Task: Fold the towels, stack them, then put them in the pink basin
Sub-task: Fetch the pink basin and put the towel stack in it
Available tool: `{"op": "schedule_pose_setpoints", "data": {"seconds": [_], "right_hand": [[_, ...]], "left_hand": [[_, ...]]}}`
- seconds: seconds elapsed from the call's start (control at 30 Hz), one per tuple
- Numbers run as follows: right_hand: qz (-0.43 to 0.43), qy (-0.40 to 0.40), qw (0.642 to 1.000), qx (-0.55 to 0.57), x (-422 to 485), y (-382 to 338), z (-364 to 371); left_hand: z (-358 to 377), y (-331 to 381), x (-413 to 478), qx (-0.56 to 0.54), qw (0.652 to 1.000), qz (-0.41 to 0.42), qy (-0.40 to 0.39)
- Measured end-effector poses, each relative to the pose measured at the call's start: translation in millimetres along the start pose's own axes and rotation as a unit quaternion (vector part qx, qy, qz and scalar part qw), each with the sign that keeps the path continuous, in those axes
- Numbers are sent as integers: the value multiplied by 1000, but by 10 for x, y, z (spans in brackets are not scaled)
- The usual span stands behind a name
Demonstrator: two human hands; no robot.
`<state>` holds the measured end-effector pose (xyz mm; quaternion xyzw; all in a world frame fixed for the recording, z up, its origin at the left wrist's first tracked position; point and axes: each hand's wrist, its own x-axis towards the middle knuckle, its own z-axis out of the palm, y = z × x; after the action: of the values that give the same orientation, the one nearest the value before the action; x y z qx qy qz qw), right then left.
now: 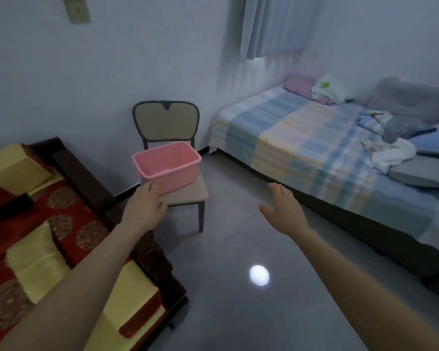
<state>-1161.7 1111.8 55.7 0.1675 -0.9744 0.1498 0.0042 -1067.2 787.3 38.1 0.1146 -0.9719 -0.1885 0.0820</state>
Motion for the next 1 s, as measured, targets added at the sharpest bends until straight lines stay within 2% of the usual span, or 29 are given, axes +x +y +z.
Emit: {"op": "schedule_pose_setpoints", "data": {"seconds": [0.2, 0.4, 0.53, 0.67, 0.87, 1.0], "right_hand": [[-43, -39, 998, 10, 1345, 352, -82], [-68, -77, 994, 46, 2628, 395, 274], [-79, -94, 991, 52, 3540, 295, 574], [-91, -156, 983, 36, 4425, 169, 865], [-97, -205, 973, 39, 5557, -88, 1363], [-100, -250, 962, 55, 6284, -330, 2012]], "left_hand": [[199, 174, 776, 0, 997, -75, 13], [507, 23, 1714, 15, 991, -135, -9], [731, -295, 2534, 19, 984, -175, -24], [867, -641, 3284, 3, 976, -212, -39], [1140, -1354, 4000, -22, 959, -277, -54], [1475, -1983, 4387, -51, 936, -340, -79]]}}
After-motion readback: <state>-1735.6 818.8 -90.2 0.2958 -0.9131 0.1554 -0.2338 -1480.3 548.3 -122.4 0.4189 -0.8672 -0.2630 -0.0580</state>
